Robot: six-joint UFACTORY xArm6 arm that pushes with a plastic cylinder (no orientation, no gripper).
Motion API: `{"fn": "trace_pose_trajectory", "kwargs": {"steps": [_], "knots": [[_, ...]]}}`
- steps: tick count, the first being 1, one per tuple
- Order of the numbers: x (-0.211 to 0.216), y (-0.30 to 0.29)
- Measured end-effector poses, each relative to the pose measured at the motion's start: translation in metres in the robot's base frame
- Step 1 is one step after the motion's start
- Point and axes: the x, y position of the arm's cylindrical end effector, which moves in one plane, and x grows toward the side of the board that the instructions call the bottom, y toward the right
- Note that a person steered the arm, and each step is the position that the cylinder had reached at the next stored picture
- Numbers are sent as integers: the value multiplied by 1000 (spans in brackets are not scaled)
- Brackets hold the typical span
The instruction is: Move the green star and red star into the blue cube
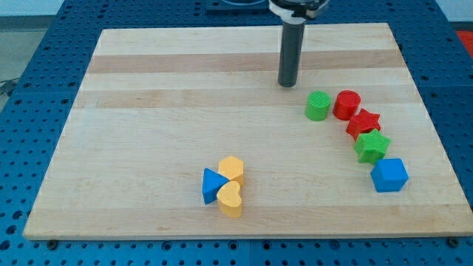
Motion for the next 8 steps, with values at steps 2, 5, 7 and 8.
{"fn": "trace_pose_trajectory", "kwargs": {"steps": [2,5,7,8], "knots": [[44,41],[128,104],[121,92],[103,75]]}}
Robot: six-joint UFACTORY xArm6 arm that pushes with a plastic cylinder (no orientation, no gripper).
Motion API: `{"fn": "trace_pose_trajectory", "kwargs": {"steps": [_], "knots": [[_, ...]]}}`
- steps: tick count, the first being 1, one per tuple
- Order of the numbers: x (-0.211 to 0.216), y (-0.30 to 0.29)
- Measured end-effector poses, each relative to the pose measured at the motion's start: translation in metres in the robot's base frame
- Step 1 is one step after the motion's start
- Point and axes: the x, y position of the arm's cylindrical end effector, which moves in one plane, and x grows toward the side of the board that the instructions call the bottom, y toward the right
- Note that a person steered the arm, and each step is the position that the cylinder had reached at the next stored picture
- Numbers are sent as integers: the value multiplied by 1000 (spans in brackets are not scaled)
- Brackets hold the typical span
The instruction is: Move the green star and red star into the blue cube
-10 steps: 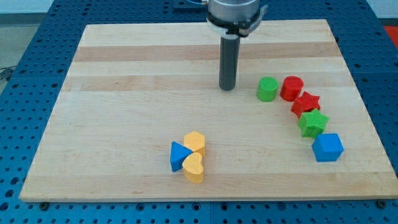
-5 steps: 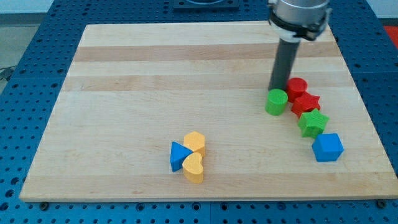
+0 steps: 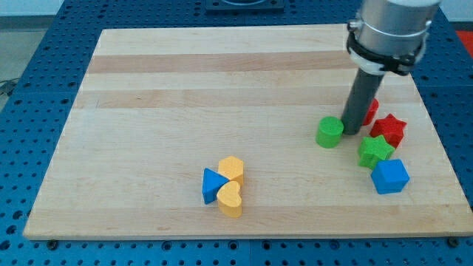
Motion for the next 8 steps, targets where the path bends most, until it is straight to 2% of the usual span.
{"fn": "trace_pose_trajectory", "kwargs": {"steps": [2,3,4,5,7,8], "knots": [[-51,-12],[-75,12],[-82,58],[-68,66],[9,67],[28,67]]}}
